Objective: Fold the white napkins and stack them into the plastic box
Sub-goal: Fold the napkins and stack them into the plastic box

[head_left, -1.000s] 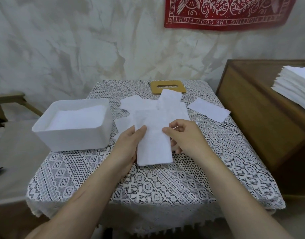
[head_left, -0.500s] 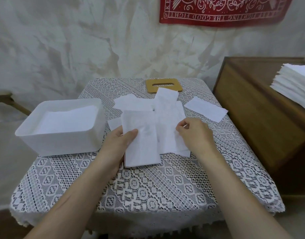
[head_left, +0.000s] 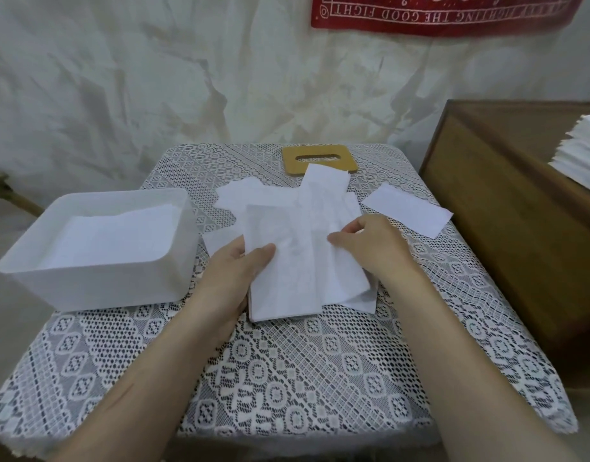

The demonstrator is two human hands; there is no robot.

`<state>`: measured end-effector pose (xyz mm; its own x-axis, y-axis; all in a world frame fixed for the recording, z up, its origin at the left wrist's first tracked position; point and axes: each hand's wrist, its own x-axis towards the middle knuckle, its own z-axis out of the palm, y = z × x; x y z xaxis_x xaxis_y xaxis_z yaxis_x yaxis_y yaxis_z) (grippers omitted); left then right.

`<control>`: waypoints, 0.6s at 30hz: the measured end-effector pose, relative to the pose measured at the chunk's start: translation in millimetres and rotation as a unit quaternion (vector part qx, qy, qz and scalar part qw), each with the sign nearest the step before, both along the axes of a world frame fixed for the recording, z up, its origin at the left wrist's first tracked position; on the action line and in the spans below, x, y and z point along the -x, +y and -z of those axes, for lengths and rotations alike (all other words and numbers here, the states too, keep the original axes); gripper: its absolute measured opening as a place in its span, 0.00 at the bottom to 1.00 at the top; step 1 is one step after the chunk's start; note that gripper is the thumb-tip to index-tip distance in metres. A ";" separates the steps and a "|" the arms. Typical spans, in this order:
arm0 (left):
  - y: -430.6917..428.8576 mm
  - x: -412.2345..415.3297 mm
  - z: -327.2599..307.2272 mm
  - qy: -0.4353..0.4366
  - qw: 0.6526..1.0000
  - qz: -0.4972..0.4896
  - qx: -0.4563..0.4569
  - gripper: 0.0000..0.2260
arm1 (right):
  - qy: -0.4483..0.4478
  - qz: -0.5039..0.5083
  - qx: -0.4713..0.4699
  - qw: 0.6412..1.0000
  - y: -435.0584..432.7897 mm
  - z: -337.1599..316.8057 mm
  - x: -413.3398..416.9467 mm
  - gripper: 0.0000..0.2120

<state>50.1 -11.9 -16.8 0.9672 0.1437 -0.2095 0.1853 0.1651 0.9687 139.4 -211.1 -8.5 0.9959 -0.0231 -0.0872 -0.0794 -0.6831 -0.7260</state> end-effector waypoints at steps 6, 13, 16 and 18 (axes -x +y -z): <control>-1.4 10.2 -1.7 -0.001 1.000 -0.002 -0.005 0.08 | 0.018 -0.006 -0.054 0.998 -9.7 -2.4 14.3 0.08; -4.5 27.5 -2.7 -0.001 1.000 0.003 -0.011 0.10 | 0.006 0.011 -0.076 0.997 -15.4 4.5 34.1 0.09; -6.1 30.6 -2.5 -0.004 1.000 0.000 -0.008 0.09 | 0.001 0.001 -0.042 0.999 -15.7 3.6 40.7 0.09; -6.7 31.5 -2.8 -0.002 1.000 -0.007 -0.001 0.08 | -0.020 -0.006 -0.011 1.000 -14.4 4.1 44.4 0.09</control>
